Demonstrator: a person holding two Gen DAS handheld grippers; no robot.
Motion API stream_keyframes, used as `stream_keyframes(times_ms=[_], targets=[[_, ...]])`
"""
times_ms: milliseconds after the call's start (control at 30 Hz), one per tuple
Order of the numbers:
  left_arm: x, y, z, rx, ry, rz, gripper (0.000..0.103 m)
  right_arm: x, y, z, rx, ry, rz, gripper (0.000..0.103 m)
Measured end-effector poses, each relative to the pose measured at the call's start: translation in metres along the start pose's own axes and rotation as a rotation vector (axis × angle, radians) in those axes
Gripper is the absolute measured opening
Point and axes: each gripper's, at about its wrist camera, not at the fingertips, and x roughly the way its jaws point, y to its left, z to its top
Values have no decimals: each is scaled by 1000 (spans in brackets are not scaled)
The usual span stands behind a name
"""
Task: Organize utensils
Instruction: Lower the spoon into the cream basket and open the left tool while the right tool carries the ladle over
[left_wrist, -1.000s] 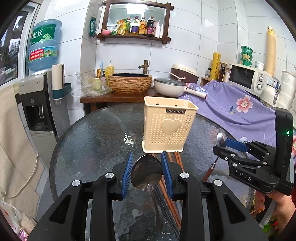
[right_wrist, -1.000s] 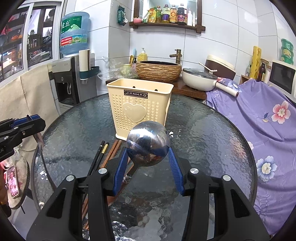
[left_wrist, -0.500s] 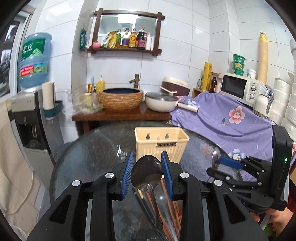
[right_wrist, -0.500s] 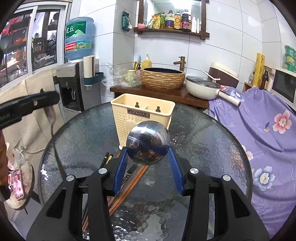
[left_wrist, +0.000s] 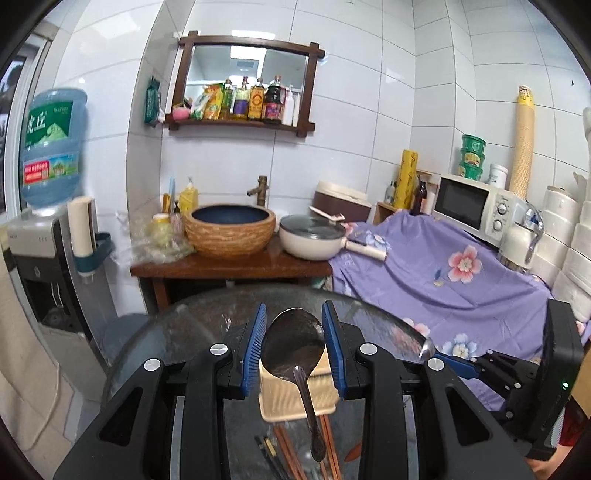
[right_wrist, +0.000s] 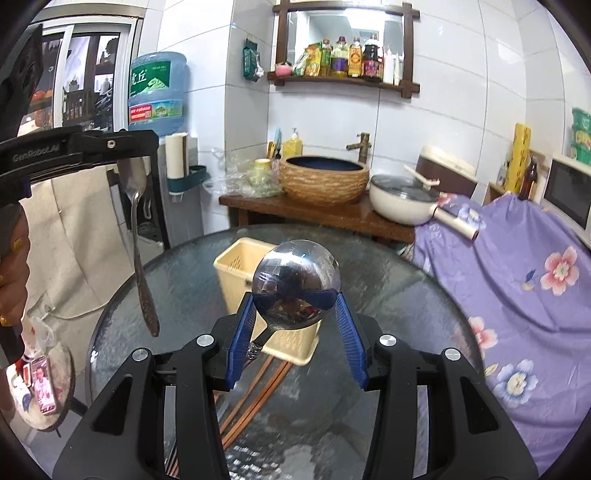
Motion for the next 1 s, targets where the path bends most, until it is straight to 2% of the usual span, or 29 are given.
stream_keyframes(times_ms=[333,567,733,1000], targets=[[47,7,32,-23,-25,106,30,23,-17,61,-19,-45,-99,45],[82,17,40,-68,-46,130,30,48,-27,93,-49,-66,-189,45],[105,18,27,-81,-50,141,30,76,-26,90,-64,-44,-217,45],[129,26,-8,-97,-26,139,30,112,-19,55,-95,-19,-223,45]])
